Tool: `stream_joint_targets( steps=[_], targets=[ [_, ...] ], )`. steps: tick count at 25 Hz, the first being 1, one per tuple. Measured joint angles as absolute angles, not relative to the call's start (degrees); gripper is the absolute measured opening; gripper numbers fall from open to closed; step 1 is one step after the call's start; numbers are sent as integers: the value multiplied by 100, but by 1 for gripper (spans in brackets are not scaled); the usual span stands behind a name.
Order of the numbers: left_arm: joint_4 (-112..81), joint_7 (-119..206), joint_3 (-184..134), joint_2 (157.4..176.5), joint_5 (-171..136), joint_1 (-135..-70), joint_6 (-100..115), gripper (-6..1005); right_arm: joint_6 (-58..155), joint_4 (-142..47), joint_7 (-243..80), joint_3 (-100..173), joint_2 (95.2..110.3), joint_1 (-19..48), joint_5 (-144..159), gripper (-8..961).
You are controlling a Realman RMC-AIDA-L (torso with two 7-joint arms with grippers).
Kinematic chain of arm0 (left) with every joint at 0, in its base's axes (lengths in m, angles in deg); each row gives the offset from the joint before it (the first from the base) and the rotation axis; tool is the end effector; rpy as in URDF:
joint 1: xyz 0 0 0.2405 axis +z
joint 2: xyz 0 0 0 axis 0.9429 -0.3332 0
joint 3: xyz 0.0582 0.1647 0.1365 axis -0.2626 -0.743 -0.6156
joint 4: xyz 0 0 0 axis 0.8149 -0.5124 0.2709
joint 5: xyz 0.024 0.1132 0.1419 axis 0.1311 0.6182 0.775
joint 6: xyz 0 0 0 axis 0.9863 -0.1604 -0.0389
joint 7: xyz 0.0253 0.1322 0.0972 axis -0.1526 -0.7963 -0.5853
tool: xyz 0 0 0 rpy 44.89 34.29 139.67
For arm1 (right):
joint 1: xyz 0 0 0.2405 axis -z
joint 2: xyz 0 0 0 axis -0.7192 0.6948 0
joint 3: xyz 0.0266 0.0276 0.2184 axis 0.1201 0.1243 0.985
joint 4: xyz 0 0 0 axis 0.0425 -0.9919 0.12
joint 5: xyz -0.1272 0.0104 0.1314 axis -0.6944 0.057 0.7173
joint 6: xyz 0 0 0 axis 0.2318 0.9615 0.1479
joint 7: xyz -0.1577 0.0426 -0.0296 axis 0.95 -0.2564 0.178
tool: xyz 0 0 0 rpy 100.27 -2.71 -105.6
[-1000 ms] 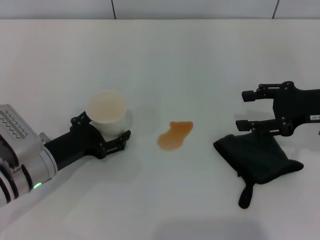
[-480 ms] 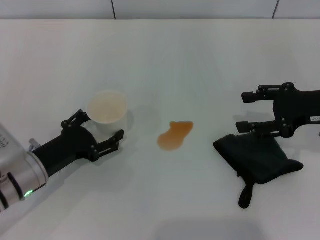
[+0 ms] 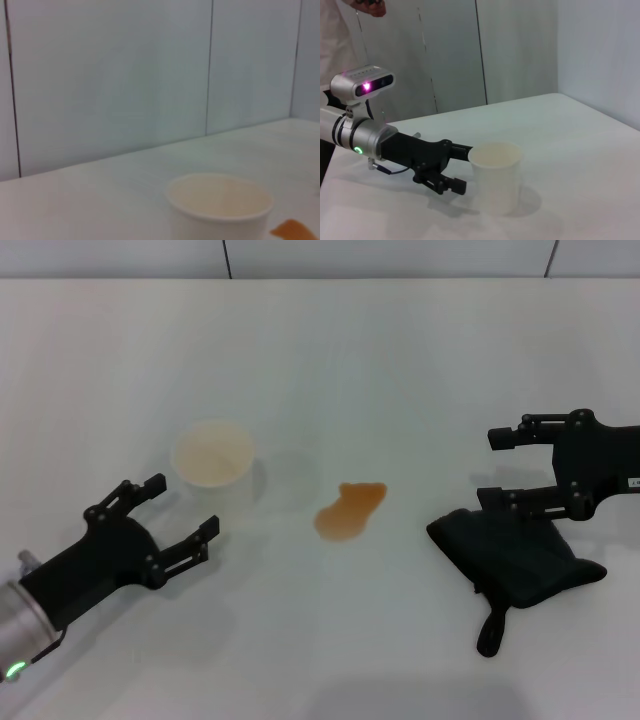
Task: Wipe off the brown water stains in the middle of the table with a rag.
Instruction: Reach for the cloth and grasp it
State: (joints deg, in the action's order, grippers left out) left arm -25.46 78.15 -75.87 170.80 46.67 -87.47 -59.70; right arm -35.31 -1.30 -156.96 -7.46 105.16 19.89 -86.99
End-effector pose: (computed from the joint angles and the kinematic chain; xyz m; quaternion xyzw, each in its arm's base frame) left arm -0.2825 0.2504 -0.0402 -0.8816 -0.2018 -0.2627 0.3362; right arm 0.2070 0.2968 0.0254 -0.9687 0.1079 0.1850 0.1255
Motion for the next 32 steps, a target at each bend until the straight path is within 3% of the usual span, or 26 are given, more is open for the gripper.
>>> stream_joint_targets(
  steps=[12, 20, 32],
  targets=[
    [-4571, 10192, -7632, 16892, 6517, -8152, -7326, 892, -3658, 1050, -16481, -954, 10526, 2510, -8768, 766],
    [-6788, 11496, -7602, 17090, 7862, -7622, -7936, 892, -3794, 1873, -17808, -1244, 10516, 2579, -9494, 752],
    [-7213, 11244, -7636, 17105, 8116, -8017, -8276, 892, -4048, 2415, -20871, -2847, 10512, 1468, -11787, 750]
  ],
)
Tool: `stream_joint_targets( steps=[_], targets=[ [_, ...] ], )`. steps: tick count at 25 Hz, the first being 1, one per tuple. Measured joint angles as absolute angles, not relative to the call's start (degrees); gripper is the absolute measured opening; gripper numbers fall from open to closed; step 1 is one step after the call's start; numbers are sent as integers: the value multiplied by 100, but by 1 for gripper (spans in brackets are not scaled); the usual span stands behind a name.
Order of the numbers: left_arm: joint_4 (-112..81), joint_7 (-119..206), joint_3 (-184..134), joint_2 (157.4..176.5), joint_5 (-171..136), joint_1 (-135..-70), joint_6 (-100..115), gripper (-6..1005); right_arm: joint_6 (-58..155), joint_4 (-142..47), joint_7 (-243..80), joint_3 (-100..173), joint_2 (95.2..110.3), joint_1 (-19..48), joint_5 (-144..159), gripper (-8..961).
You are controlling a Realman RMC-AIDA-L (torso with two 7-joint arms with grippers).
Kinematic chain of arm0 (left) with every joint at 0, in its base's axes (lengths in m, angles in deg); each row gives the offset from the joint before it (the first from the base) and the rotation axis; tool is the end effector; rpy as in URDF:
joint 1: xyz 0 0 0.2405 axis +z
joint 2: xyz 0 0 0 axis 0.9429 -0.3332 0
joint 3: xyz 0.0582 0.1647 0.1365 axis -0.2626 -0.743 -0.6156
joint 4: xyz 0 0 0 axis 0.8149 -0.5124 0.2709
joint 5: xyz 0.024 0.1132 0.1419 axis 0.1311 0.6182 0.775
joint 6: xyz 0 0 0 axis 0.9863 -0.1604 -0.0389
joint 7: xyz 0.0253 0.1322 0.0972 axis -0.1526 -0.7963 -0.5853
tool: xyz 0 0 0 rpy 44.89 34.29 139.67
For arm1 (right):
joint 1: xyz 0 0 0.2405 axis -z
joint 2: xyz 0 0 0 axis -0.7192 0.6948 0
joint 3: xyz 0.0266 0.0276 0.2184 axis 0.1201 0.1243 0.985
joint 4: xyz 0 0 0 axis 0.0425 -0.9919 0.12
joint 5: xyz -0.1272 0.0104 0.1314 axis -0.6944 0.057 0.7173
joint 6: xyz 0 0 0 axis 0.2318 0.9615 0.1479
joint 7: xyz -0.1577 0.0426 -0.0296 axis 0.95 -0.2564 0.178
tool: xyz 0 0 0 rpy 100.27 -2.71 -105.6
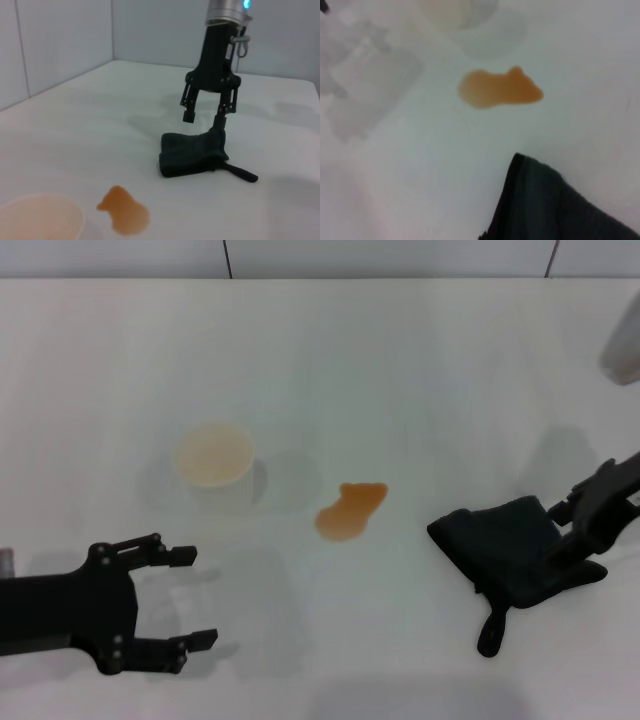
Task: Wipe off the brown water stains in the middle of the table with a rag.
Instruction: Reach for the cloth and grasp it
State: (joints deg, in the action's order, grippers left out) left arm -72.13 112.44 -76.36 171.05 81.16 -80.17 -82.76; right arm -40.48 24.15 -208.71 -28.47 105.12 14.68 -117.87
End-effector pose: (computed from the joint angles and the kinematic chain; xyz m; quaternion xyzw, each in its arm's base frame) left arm -0.2430 0.2185 0.0081 -0.9770 -0.0897 -0.1659 0.0997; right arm 0.1973 0.2957 0.0198 -0.9431 0.2791 -0.1574 0.0888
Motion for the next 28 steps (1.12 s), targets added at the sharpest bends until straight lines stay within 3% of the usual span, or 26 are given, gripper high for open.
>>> stream_joint_targets(
  steps=[16, 22, 28],
  targets=[
    [-6809, 10949, -7634, 17111, 8086, -8347, -8027, 891, -3204, 2271, -21225, -3944, 10580, 1264, -11691, 748],
    [-6771, 10906, -7636, 17110, 8085, -8397, -7948, 891, -3062, 2231, -21237, -4130, 10580, 1265, -11694, 700],
    [-6764, 10871, -7626, 17114, 8085, -8398, -7850, 891, -2934, 2203, -21241, -4267, 10580, 1258, -11732, 455]
  ],
)
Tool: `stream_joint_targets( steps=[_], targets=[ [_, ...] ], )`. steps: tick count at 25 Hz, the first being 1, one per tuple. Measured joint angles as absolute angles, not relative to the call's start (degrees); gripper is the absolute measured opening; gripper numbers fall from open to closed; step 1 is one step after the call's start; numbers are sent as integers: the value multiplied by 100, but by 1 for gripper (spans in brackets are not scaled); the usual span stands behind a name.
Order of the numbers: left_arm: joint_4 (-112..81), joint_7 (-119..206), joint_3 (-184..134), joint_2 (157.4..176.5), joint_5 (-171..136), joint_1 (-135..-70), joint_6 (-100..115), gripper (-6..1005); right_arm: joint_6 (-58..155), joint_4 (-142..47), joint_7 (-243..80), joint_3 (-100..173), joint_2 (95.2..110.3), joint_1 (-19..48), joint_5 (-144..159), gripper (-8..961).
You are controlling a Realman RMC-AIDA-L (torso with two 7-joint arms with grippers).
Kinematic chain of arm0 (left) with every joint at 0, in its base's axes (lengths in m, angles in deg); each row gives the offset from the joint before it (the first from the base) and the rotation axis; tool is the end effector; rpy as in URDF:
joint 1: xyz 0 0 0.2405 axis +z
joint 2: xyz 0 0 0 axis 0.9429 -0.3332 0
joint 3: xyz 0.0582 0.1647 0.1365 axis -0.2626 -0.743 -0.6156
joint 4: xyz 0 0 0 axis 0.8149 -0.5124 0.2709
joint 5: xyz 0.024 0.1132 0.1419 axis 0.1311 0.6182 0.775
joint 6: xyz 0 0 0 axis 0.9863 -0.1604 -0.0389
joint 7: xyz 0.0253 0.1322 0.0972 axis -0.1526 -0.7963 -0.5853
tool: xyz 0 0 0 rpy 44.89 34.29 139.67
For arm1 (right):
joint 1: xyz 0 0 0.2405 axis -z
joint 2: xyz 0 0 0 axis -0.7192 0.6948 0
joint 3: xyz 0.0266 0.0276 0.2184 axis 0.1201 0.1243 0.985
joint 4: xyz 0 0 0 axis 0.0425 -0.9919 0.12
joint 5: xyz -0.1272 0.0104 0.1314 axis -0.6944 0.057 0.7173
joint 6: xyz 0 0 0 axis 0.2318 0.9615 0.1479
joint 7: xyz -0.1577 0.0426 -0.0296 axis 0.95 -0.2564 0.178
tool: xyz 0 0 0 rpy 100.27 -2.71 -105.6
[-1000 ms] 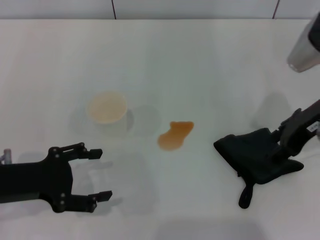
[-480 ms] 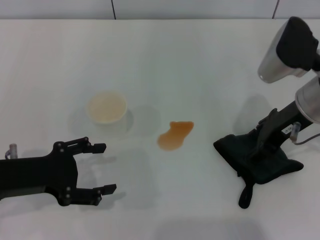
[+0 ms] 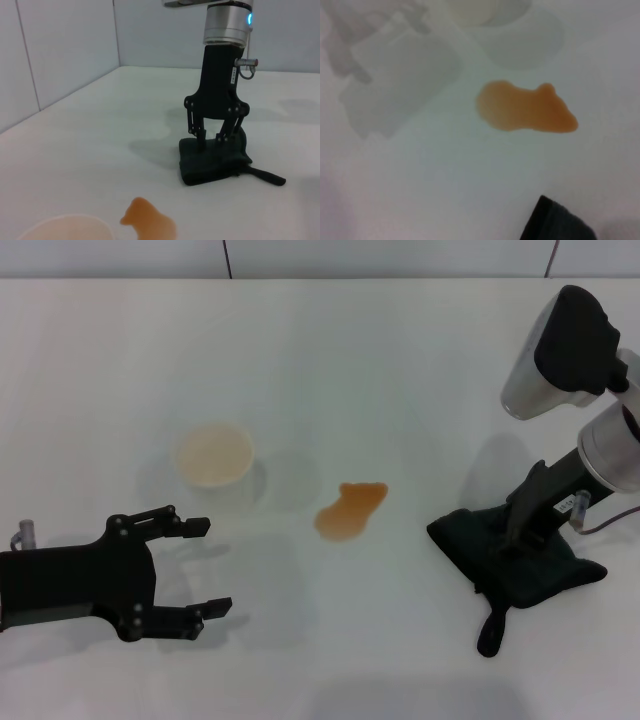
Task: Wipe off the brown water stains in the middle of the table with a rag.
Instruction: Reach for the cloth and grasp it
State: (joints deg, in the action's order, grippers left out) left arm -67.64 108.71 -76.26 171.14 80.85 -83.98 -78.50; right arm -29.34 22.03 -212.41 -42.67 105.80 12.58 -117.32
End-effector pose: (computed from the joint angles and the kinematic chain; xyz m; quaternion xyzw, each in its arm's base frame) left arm -0.2396 0.2374 -0.0006 -0.9769 -0.0658 -0.1657 0.1177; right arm 0.1790 0.3035 -0.0217 -0.9544 0.2157 -0.1810 0.0994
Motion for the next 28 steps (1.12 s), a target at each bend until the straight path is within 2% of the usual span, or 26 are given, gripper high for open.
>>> stream_joint_targets(
  steps=[4, 15, 18, 23, 28],
  targets=[
    [-6764, 10871, -7626, 17117, 8083, -8398, -7837, 891, -2878, 2187, -21247, -4352, 10580, 1251, -11754, 291],
    [-6765, 10864, -7627, 17119, 7977, -8398, -7823, 891, -2844, 2184, -21203, -4573, 10565, 1248, -11765, 286],
    [-6765, 10863, -7628, 17119, 7967, -8390, -7823, 891, -2845, 2185, -21192, -4665, 10560, 1250, -11766, 248],
    [-6765, 10863, -7636, 17119, 7951, -8361, -7830, 891, -2848, 2186, -21199, -4696, 10556, 1248, -11771, 66],
    [-6765, 10863, -7636, 17119, 7945, -8340, -7860, 891, -2852, 2188, -21189, -4712, 10564, 1182, -11750, 36]
  ],
)
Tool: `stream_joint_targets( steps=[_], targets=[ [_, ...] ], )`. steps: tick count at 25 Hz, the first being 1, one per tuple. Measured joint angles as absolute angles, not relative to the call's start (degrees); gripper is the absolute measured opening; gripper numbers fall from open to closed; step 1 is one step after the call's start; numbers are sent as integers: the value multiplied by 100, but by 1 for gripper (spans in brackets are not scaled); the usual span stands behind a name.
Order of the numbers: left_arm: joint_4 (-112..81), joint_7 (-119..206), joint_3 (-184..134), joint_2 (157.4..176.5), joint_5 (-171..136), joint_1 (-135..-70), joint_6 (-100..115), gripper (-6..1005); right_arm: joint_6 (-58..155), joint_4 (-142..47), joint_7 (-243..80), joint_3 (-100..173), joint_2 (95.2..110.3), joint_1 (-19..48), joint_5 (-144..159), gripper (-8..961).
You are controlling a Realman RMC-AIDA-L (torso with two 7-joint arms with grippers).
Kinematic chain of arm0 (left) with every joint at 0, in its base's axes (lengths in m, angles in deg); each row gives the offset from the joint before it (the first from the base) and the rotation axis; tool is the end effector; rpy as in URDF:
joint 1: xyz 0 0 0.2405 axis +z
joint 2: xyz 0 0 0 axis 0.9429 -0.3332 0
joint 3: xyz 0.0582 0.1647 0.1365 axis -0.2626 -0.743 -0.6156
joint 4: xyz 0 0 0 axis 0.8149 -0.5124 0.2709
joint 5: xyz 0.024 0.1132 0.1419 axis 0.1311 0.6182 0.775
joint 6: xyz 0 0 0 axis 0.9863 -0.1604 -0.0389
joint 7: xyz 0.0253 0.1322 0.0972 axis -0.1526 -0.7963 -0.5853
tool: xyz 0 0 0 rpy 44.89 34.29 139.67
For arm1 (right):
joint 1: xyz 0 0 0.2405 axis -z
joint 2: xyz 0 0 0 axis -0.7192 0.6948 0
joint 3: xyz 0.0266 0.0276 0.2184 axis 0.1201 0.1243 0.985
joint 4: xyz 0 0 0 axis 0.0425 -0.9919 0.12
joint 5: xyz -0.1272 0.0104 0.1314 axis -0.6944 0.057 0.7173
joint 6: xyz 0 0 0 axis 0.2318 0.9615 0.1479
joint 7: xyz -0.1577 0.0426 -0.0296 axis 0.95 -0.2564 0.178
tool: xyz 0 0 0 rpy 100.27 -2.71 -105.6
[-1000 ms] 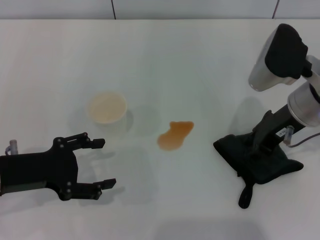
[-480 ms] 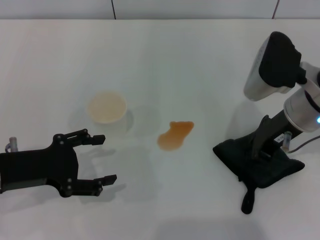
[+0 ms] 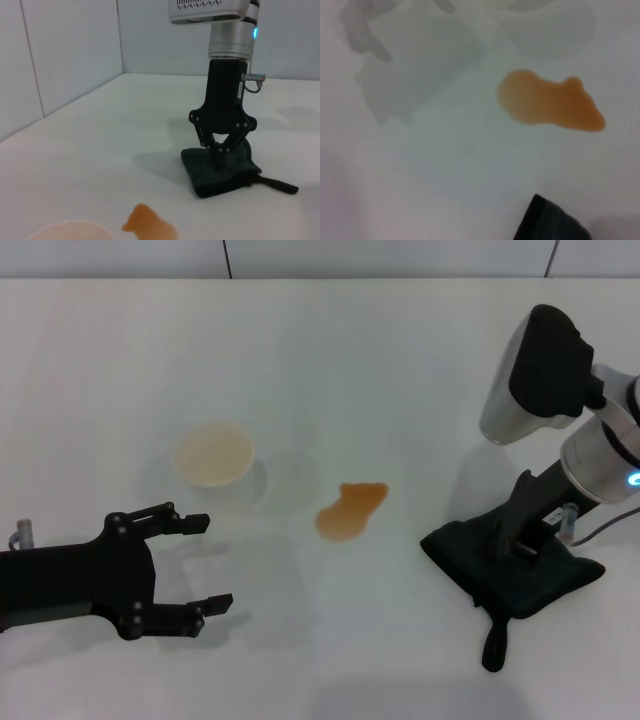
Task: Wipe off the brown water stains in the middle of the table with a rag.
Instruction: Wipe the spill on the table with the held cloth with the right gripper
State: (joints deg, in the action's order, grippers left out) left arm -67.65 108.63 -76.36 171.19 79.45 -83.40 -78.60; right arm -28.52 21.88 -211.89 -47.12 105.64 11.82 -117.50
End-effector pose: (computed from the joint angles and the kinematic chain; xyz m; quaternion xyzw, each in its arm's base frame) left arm -0.2383 0.2365 0.0005 -0.9743 -0.0684 -0.1760 0.1229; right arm 0.1761 0.2989 -0.0315 -0.9585 0.1809 -0.2027 0.0862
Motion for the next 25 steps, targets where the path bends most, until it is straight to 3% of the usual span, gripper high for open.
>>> stream_joint_targets(
  steps=[8, 25],
  targets=[
    [-6516, 10694, -7690, 17118, 7943, -8392, -7886, 890, -2550, 2024, -21203, -4925, 10600, 872, -11636, 30],
    [-6475, 10643, -7869, 17141, 7902, -8359, -7972, 890, -1044, 334, -21229, -5615, 10624, -896, -11209, 31]
  ],
)
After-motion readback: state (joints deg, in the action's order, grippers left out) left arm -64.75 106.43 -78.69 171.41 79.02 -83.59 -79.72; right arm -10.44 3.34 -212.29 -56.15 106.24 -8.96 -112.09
